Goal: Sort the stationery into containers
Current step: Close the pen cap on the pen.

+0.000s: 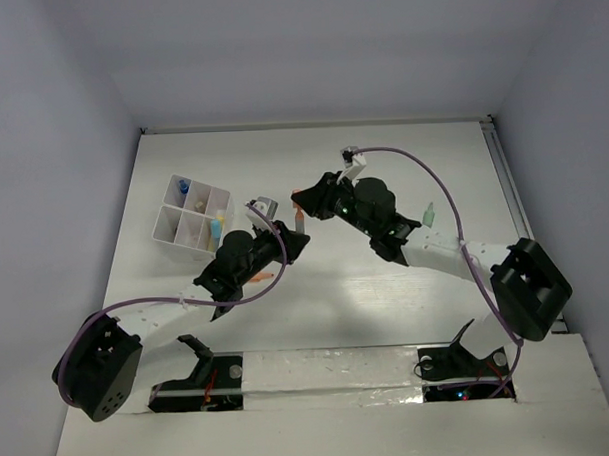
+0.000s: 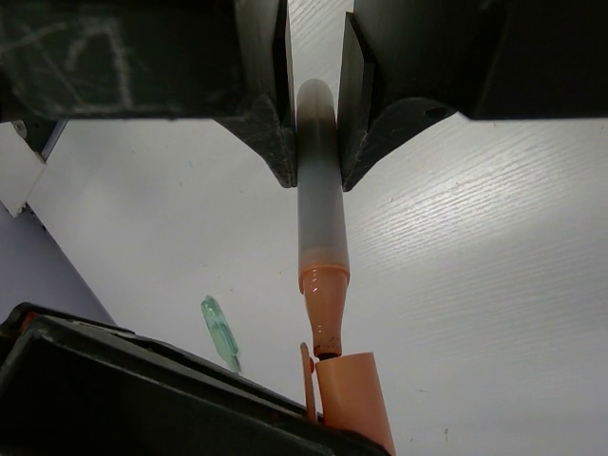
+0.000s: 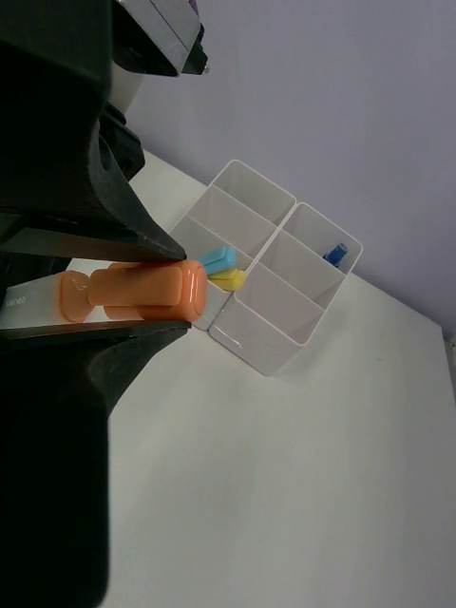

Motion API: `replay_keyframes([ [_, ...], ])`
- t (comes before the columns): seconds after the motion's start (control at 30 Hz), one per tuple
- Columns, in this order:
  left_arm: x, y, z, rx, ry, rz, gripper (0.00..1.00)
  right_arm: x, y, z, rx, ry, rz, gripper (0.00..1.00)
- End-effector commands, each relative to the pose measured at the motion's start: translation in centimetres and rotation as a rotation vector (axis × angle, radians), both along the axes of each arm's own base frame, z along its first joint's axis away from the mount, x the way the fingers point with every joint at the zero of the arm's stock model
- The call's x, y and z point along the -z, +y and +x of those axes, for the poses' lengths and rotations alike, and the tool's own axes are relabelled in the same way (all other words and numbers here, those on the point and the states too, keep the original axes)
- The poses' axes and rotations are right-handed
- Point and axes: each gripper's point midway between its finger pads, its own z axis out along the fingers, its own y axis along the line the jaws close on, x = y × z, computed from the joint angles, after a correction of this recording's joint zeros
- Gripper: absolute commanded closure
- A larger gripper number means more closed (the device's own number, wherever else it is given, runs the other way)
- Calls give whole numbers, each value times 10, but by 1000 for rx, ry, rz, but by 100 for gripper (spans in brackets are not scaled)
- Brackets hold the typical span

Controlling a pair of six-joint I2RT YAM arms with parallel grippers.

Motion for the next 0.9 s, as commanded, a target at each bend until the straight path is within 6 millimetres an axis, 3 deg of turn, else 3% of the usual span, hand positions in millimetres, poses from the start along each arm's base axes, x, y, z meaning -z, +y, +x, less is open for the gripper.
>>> replay_keyframes([
  [0.0,-25,-1,6,-14,-69,-30,100,-21,-2,-8,21,-68,8,96],
  [0.37,-26,2,7,-29,-75,-28,100,-12,-5,-14,59,-94,-62,96],
  [0.67,-31,5,7,-41,-89,-35,100,19,-3,-19,94,-63,-129,96],
  [0.87,-32,7,7,-53,-96,-37,100,33,10,-43,49,-37,-132,97],
])
